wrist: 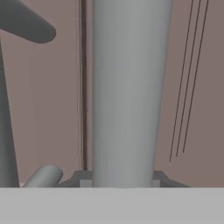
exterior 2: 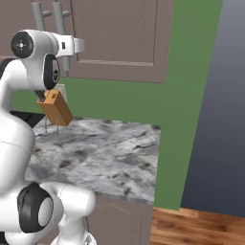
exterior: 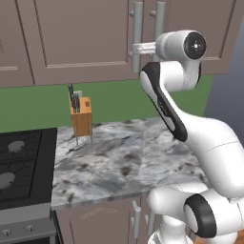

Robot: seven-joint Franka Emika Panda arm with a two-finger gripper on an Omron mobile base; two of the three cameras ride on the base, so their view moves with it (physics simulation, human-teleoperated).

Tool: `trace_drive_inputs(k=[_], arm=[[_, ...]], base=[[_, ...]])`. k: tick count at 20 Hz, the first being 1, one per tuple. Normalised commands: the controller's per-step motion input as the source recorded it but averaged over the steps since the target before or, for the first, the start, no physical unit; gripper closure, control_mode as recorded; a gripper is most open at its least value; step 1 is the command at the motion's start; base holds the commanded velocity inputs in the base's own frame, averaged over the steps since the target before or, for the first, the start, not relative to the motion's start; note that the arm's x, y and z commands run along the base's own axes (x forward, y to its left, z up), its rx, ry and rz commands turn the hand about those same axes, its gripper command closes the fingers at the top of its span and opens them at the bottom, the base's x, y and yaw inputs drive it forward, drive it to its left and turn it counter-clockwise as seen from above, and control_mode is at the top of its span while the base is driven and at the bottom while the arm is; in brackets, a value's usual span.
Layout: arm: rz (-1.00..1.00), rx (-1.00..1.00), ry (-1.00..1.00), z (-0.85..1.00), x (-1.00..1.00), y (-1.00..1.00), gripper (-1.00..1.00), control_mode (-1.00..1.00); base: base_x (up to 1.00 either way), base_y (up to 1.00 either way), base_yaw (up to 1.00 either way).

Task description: Open the cabinet, retrieve the rolling pin, and place it next to the meat on the cutting board to prepare for tenderizing.

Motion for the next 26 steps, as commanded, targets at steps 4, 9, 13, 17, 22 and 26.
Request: trace_drive_inputs(k=[4, 9, 13, 17, 22, 26], arm=[[0.00, 0.00, 0.00, 0.00, -0.30, -0.03, 1.00, -1.00], [0.00, 0.00, 0.01, 0.00, -0.47, -0.07, 1.00, -1.00], [0.00, 0.00, 0.04, 0.00, -0.58, -0.17, 1.00, -1.00], [0.00, 0.00, 0.05, 0.00, -0.67, -0.27, 1.00, -1.00], [0.00, 0.00, 0.03, -0.02, -0.73, -0.38, 1.00, -1.00], [0.02, 0.00, 0.00, -0.05, -0.85, -0.47, 1.00, -1.00]], base=[[0.00, 0.00, 0.00], [0.00, 0.00, 0.00], [0.00, 0.00, 0.00], [0.00, 0.00, 0.00], [0.00, 0.00, 0.00], [0.00, 0.00, 0.00]])
